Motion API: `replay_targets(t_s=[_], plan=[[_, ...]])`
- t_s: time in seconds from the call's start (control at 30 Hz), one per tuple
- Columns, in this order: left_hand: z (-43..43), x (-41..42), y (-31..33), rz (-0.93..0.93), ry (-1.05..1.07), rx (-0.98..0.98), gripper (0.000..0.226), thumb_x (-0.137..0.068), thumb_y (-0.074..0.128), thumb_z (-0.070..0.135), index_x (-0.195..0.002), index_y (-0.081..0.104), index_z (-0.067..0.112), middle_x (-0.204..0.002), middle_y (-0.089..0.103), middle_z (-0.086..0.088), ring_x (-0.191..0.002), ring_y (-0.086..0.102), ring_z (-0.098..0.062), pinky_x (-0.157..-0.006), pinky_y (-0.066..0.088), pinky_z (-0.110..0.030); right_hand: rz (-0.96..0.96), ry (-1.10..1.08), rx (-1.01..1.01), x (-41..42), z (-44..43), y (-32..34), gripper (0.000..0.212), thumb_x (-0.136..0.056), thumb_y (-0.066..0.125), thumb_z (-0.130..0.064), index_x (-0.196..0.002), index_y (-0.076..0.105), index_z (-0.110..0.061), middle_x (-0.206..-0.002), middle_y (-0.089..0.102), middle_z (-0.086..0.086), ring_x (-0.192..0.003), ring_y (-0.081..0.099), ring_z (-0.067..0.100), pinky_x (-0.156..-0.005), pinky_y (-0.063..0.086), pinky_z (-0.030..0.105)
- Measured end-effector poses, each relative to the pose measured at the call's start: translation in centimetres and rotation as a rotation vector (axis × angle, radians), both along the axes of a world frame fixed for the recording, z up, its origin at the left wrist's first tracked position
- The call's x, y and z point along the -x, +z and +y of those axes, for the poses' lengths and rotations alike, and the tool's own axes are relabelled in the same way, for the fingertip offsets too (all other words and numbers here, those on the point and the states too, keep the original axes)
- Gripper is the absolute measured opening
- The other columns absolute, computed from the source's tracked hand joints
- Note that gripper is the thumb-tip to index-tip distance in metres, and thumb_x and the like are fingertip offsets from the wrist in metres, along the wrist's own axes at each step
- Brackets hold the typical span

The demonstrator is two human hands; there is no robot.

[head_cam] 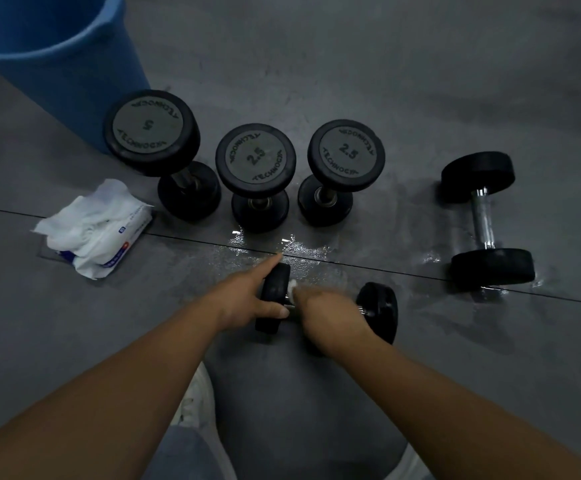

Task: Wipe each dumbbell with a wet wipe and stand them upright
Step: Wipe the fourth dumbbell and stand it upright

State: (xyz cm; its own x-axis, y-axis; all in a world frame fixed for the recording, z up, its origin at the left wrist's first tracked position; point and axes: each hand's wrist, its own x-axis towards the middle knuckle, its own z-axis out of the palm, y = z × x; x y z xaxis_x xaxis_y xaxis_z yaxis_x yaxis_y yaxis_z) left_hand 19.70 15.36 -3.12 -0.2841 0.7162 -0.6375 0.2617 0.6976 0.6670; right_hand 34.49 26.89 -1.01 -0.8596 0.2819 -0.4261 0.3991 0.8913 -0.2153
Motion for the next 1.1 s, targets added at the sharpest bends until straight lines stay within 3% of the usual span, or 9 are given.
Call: replay_targets(t_s=[0.1,0.2,0.43,0.53,0.6,0.73,0.9,1.0,1.1], plan=[[0.2,0.0,0.0,0.003,-0.003,-0.002,0.103,-0.071,0.086,0.034,-0.15,0.022,0.048,-0.147,0.047,0.003,-0.117,0.055,-0.018,-0.101,0.042,-0.028,-0.163,-0.128,-0.129,-0.4,2.0,-0.4,0.026,-0.091,0.042,-0.02,-0.112,0.058,-0.019,-0.104,0.068,0.005,-0.094,0.066,0.026,-0.073,0.044,0.032],[0.3,0.1,0.2,-0.001,-0.008,-0.01,0.101,-0.073,0.085,0.032,-0.151,0.023,0.046,-0.144,0.05,0.003,-0.105,0.053,-0.013,-0.093,0.04,-0.023,-0.087,-0.083,0.01,0.6,1.0,0.2,0.028,-0.091,0.045,-0.019,-0.117,0.052,-0.013,-0.109,0.065,0.011,-0.099,0.063,0.031,-0.077,0.046,0.034],[0.4,0.1,0.0,-0.006,0.01,-0.016,0.102,-0.072,0.085,0.033,-0.151,0.023,0.046,-0.15,0.044,0.003,-0.129,0.046,-0.014,-0.108,0.036,-0.025,-0.137,-0.101,-0.155,1.0,2.3,0.1,0.025,-0.091,0.045,-0.025,-0.111,0.06,-0.024,-0.107,0.066,0.006,-0.097,0.063,0.027,-0.074,0.039,0.034],[0.4,0.2,-0.1,-0.014,0.045,-0.026,0.101,-0.072,0.085,0.035,-0.151,0.023,0.046,-0.15,0.044,0.003,-0.134,0.042,-0.011,-0.113,0.034,-0.029,-0.018,0.004,-0.006,0.6,-0.1,-0.4,0.038,-0.092,0.041,-0.016,-0.13,0.045,-0.015,-0.118,0.059,0.01,-0.102,0.059,0.032,-0.079,0.044,0.037],[0.3,0.1,-0.3,-0.028,0.081,-0.042,0.098,-0.073,0.084,0.037,-0.15,0.024,0.047,-0.148,0.047,0.002,-0.134,0.044,-0.011,-0.114,0.035,-0.032,-0.006,0.003,-0.08,-0.8,-0.4,-0.3,0.043,-0.091,0.041,-0.013,-0.134,0.043,-0.014,-0.117,0.06,0.009,-0.102,0.059,0.03,-0.082,0.042,0.037],[0.3,-0.6,-0.5,-0.05,0.19,-0.075,0.087,-0.076,0.081,0.042,-0.147,0.031,0.047,-0.136,0.056,0.0,-0.118,0.058,-0.012,-0.109,0.043,-0.037,-0.058,-0.134,-0.226,-0.3,0.2,-0.1,0.035,-0.092,0.041,-0.014,-0.125,0.051,-0.017,-0.114,0.064,0.006,-0.1,0.062,0.025,-0.08,0.041,0.033],[0.6,-1.1,-0.1,0.035,0.25,-0.077,0.078,-0.079,0.077,0.046,-0.147,0.037,0.043,-0.121,0.064,-0.001,-0.105,0.064,-0.012,-0.102,0.047,-0.033,0.002,0.022,-0.122,-0.8,0.2,-0.7,0.05,-0.093,0.039,-0.015,-0.142,0.031,-0.008,-0.126,0.055,0.01,-0.113,0.053,0.03,-0.094,0.038,0.039],[1.0,-1.1,0.2,0.074,0.254,-0.059,0.077,-0.081,0.076,0.045,-0.147,0.038,0.038,-0.114,0.065,-0.004,-0.103,0.063,-0.016,-0.097,0.048,-0.029,-0.075,-0.026,-0.238,-1.2,2.2,-0.4,0.045,-0.092,0.043,-0.02,-0.137,0.038,-0.014,-0.112,0.065,0.005,-0.1,0.062,0.025,-0.089,0.039,0.035],[1.3,-1.3,0.6,0.059,0.285,-0.033,0.076,-0.082,0.075,0.043,-0.148,0.039,0.032,-0.117,0.066,-0.007,-0.105,0.063,-0.018,-0.099,0.048,-0.032,-0.121,0.041,-0.072,-0.1,2.5,-0.2,0.04,-0.087,0.054,-0.021,-0.126,0.048,-0.018,-0.111,0.065,0.006,-0.099,0.063,0.028,-0.078,0.044,0.033]])
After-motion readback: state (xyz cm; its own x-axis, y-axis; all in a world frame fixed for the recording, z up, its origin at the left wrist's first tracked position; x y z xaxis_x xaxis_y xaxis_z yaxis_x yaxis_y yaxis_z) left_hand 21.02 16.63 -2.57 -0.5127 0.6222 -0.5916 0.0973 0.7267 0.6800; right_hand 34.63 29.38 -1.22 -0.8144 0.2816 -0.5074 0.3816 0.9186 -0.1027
